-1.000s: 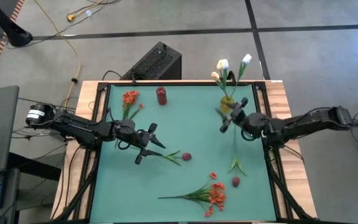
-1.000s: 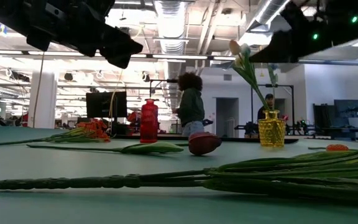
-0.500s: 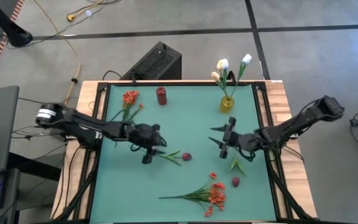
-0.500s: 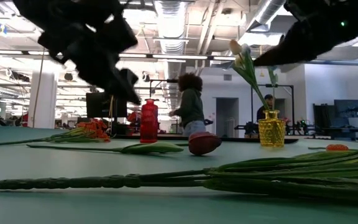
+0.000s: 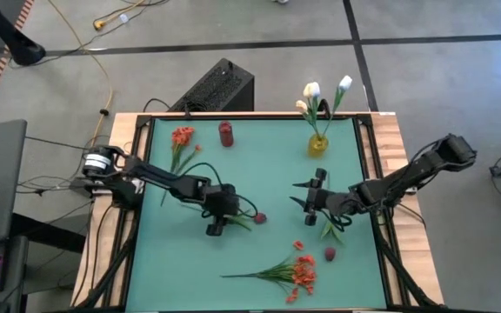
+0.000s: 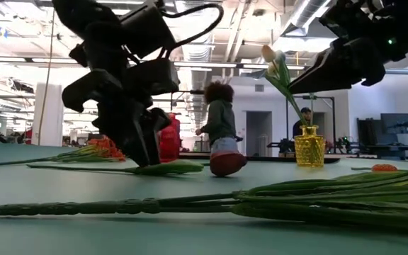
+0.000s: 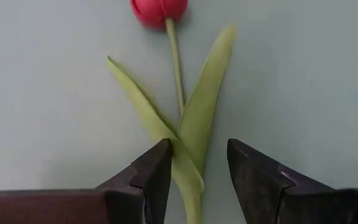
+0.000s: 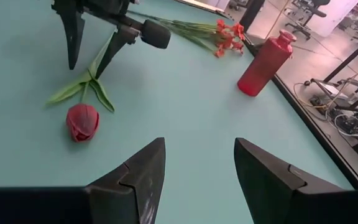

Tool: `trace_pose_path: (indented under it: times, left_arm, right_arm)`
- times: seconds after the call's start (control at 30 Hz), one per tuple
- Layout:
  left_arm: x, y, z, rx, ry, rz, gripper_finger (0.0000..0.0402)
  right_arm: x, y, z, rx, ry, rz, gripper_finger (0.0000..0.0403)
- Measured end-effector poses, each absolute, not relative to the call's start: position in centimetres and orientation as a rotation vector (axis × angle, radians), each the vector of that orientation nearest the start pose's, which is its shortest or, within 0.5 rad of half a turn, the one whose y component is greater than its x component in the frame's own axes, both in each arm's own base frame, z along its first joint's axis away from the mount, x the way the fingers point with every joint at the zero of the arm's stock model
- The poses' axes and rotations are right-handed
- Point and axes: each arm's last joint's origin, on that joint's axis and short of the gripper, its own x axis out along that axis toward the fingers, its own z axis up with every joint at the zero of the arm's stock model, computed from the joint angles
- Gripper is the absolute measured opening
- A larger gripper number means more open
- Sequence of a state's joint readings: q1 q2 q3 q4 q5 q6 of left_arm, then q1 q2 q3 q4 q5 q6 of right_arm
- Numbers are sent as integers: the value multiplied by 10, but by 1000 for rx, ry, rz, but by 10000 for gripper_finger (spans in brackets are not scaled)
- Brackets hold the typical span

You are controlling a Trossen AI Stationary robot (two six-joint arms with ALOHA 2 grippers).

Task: Sort flowers into vase by color
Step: Put the left red flower into the red vase

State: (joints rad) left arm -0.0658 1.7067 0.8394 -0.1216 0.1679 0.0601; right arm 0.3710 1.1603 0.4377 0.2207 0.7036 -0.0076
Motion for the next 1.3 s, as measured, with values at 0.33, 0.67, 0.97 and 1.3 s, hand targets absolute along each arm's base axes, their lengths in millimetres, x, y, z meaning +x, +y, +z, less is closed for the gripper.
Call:
trace_pose_path:
  times: [0.33, 0.67, 0.97, 1.3]
  left_arm:
    - [307, -27, 141, 45, 1059, -241, 145]
    - [299, -26, 137, 24, 1161, -192, 145]
    - [294, -34, 125, 64, 1189, -189, 94]
    - [295, -34, 139, 97, 1098, -167, 6]
  right_arm:
    - [209, 61, 186, -258, 428, -325, 216]
    - [209, 61, 186, -228, 421, -331, 216]
    - [209, 62, 186, -227, 419, -325, 216]
    - [209, 63, 187, -226, 416, -321, 216]
